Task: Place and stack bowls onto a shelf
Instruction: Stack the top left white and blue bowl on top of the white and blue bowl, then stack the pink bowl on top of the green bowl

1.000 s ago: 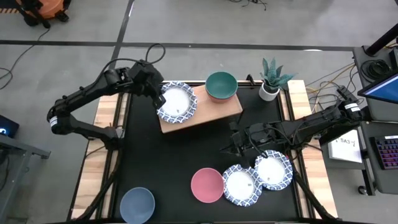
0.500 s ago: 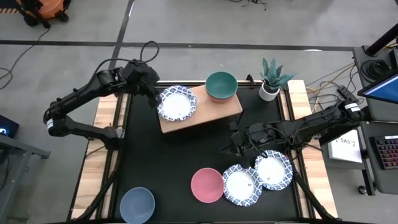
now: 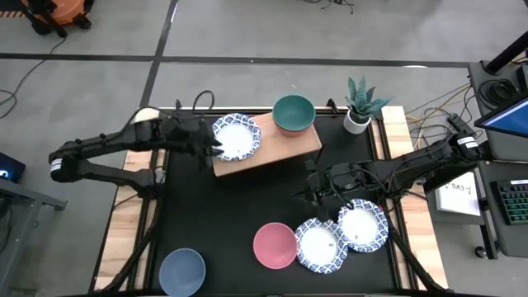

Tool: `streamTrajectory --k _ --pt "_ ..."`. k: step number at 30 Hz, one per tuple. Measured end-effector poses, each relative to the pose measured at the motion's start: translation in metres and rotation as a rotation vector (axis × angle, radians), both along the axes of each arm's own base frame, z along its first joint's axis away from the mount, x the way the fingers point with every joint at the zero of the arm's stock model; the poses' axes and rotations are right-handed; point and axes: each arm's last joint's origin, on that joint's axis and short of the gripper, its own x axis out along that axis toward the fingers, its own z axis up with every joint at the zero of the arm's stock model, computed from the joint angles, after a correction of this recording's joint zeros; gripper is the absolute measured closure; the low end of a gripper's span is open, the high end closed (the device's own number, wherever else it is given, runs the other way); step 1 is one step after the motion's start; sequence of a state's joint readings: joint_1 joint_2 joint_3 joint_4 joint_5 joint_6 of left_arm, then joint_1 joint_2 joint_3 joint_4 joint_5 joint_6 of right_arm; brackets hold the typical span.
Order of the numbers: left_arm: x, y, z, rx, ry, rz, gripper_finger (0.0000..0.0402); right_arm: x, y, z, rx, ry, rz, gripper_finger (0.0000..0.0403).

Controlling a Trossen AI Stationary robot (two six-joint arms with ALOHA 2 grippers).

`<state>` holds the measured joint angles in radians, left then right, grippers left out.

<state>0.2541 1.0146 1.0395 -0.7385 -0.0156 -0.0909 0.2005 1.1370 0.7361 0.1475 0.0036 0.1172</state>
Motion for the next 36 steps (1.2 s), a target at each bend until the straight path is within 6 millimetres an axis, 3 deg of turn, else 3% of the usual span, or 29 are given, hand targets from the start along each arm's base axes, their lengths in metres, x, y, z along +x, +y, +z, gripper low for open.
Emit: streamTrajectory --k 10,17,24,30,36 --pt "0.014 -0.036 -0.017 0.064 0.048 -0.207 0.0311 0.000 0.000 0.001 0.007 -0.007 -0.002 0.0394" --pt "0.020 -0.030 -0.030 0.207 0.192 -0.109 0.0311 0.000 0.000 0.001 0.006 -0.014 -0.001 0.0394" --pt "0.025 -0.028 -0.034 0.238 0.216 -0.088 0.0311 0.000 0.000 0.001 0.016 -0.012 -0.004 0.0394" --pt "0.021 -0.035 -0.026 0.132 0.133 -0.145 0.0311 0.001 0.000 0.002 0.104 0.000 -0.046 0.0394" --pt "0.023 -0.060 -0.014 0.114 -0.041 -0.271 0.0311 0.001 0.000 0.003 0.190 0.012 -0.105 0.0394"
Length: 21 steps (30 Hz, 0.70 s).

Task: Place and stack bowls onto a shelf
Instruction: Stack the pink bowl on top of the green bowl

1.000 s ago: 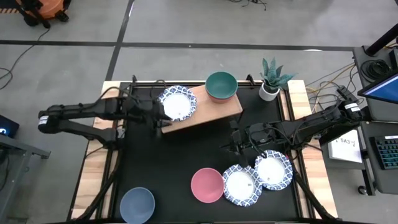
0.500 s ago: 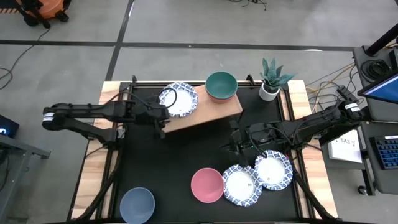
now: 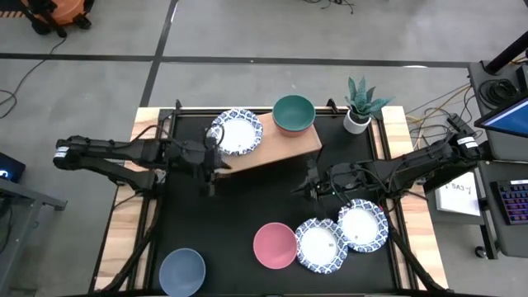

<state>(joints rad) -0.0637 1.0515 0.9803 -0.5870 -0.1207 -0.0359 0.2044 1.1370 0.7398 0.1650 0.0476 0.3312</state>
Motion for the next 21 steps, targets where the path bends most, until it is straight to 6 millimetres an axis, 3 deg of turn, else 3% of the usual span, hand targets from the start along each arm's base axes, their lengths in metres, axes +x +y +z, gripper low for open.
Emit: streamTrajectory --k 9,16,21 --pt "0.003 -0.049 -0.015 0.116 -0.155 -0.314 0.0311 0.004 0.003 0.012 0.072 0.059 -0.031 0.0394" --pt "-0.003 -0.049 -0.013 0.175 -0.179 -0.341 0.0311 0.025 0.012 0.014 0.083 0.260 -0.044 0.0394" --pt "-0.019 -0.041 -0.010 0.249 -0.131 -0.225 0.0311 0.042 0.025 0.020 0.035 0.484 -0.015 0.0394"
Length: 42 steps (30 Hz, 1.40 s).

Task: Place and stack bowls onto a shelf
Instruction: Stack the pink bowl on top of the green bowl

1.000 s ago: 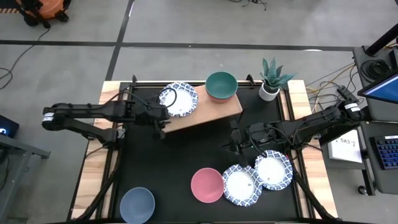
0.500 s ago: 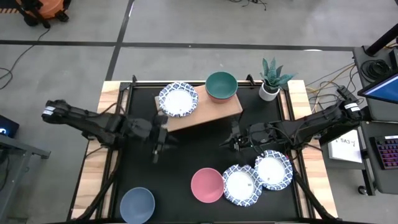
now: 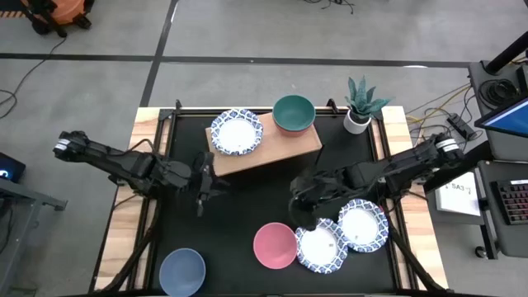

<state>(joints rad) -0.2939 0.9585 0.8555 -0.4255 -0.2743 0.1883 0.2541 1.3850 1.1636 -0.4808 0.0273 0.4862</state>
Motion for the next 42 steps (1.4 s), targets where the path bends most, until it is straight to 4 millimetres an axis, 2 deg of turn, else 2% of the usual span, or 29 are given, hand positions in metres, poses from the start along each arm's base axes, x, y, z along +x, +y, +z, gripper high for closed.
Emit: streamTrajectory --k 4,10,17,24,28,32,42 --pt "-0.020 0.010 0.009 0.023 -0.051 0.148 0.0311 0.014 0.008 0.005 0.017 0.130 0.044 0.0394" --pt "-0.046 0.018 0.012 -0.011 -0.147 0.148 0.0311 0.033 0.016 0.013 0.062 0.177 0.053 0.0391" --pt "-0.067 0.024 0.015 -0.039 -0.220 0.149 0.0311 0.046 0.020 0.010 0.073 0.190 0.060 0.0337" --pt "-0.071 0.026 0.015 -0.045 -0.234 0.149 0.0311 0.060 0.024 -0.019 0.043 0.274 0.060 0.0254" --pt "-0.070 0.025 0.013 -0.035 -0.226 0.146 0.0311 0.066 0.022 -0.031 0.038 0.301 0.075 0.0225" --pt "-0.070 0.025 0.013 -0.034 -0.225 0.145 0.0311 0.070 0.023 -0.037 0.018 0.299 0.099 0.0222" --pt "-0.068 0.025 0.013 -0.029 -0.218 0.144 0.0311 0.084 0.028 -0.068 0.018 0.347 0.130 0.0241"
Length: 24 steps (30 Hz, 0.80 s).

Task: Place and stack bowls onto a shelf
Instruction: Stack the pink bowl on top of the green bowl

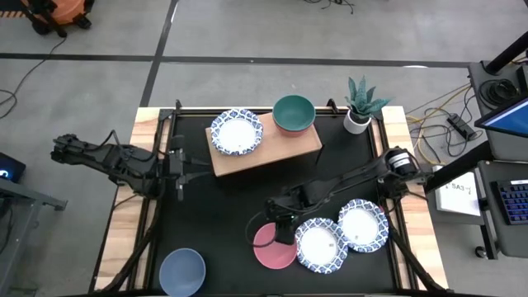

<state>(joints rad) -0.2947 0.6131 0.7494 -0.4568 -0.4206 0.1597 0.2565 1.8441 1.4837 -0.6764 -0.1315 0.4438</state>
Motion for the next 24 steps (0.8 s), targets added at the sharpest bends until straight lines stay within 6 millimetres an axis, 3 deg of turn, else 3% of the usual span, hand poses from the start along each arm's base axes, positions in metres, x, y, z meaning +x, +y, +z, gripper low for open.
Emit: streamTrajectory --k 24 --pt "0.0020 -0.0006 -0.0011 0.014 0.012 -0.004 0.0311 0.0065 0.0013 -0.0106 0.027 -0.077 0.001 0.0385"
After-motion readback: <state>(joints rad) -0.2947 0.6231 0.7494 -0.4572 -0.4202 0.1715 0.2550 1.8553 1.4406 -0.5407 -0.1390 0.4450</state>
